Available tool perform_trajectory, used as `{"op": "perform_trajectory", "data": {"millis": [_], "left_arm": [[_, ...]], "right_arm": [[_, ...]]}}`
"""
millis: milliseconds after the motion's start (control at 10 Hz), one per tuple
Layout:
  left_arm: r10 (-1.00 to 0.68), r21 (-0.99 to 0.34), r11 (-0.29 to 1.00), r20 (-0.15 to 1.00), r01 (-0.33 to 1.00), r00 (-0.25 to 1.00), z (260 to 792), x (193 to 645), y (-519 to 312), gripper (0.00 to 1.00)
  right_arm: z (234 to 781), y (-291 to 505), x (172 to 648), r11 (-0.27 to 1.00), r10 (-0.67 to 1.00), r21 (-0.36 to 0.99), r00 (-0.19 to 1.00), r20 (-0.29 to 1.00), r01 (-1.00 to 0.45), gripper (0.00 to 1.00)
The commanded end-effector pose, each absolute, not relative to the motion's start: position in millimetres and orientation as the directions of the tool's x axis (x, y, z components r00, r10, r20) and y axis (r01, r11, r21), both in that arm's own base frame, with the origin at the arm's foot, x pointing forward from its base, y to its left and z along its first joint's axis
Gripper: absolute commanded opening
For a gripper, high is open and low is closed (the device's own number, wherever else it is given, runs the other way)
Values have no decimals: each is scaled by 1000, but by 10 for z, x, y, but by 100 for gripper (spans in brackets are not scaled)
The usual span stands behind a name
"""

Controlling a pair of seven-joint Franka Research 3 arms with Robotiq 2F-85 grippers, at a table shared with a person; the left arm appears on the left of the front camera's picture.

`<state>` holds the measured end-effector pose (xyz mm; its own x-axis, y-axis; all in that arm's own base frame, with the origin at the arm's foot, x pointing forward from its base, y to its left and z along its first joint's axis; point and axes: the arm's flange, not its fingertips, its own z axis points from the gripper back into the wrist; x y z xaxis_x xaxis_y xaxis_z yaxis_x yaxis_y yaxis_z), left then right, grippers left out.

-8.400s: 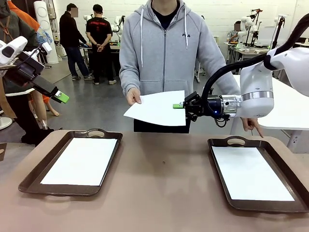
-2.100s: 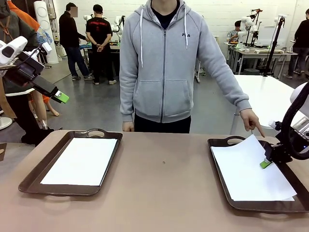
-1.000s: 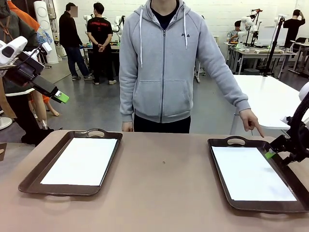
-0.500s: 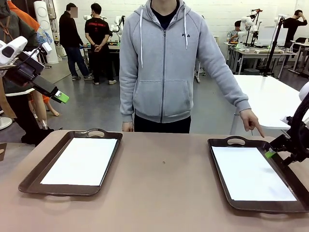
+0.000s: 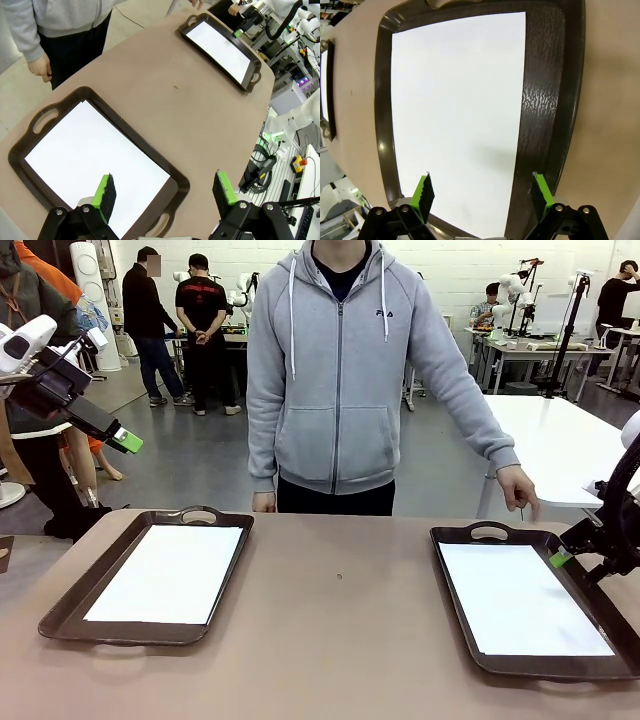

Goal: Sort the A4 documents.
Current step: Place the A4 Paper in the designated Handle tray.

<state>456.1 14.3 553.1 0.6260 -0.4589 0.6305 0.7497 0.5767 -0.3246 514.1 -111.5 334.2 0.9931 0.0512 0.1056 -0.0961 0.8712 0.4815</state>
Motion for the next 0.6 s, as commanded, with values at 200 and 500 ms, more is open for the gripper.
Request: {"op": "perform_trajectory", "data": {"millis": [200, 500], "left_arm": [[-463, -318, 573, 635, 755, 619, 5537, 4552, 149, 100], [-463, -318, 573, 635, 755, 619, 5537, 4552, 149, 100]], "right_arm": [[3349, -1118, 5145, 872, 50, 480, 993, 107, -96, 100], [3349, -1118, 5145, 872, 50, 480, 993, 107, -96, 100]]}}
